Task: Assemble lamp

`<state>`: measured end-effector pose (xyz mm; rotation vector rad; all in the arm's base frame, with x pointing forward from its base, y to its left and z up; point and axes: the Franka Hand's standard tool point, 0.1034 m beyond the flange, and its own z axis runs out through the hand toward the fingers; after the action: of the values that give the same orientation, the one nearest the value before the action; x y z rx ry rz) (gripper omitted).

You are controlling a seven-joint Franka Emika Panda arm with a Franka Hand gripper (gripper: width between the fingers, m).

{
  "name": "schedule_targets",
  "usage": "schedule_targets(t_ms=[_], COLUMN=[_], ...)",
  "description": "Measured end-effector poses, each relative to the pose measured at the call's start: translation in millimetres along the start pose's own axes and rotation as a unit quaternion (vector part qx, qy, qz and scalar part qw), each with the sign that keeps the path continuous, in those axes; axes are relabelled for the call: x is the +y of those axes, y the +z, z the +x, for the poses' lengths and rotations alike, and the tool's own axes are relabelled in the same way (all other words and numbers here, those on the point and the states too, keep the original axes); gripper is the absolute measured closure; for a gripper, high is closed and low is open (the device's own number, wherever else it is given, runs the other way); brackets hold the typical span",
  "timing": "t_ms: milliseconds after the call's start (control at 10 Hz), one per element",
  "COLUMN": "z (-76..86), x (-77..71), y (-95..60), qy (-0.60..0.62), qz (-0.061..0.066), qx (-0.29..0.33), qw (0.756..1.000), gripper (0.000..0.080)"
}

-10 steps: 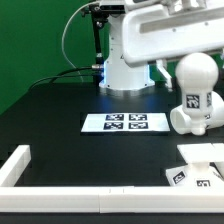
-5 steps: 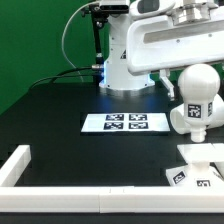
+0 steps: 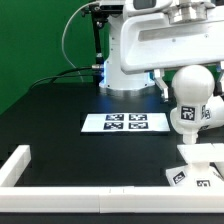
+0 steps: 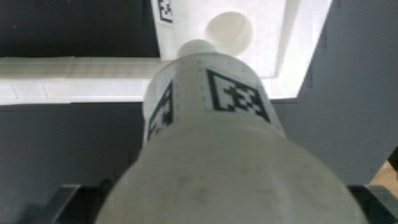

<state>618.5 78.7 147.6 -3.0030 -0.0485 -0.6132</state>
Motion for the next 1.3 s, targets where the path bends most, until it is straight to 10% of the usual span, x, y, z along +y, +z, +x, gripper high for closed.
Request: schedule_targets(t_ms=[1300], z=[-20.5], x=[-11.1], y=[31.4], qy=[-0.004], qz=[0.0], qx=[-0.012], qw=[1.0], gripper=[0.0226])
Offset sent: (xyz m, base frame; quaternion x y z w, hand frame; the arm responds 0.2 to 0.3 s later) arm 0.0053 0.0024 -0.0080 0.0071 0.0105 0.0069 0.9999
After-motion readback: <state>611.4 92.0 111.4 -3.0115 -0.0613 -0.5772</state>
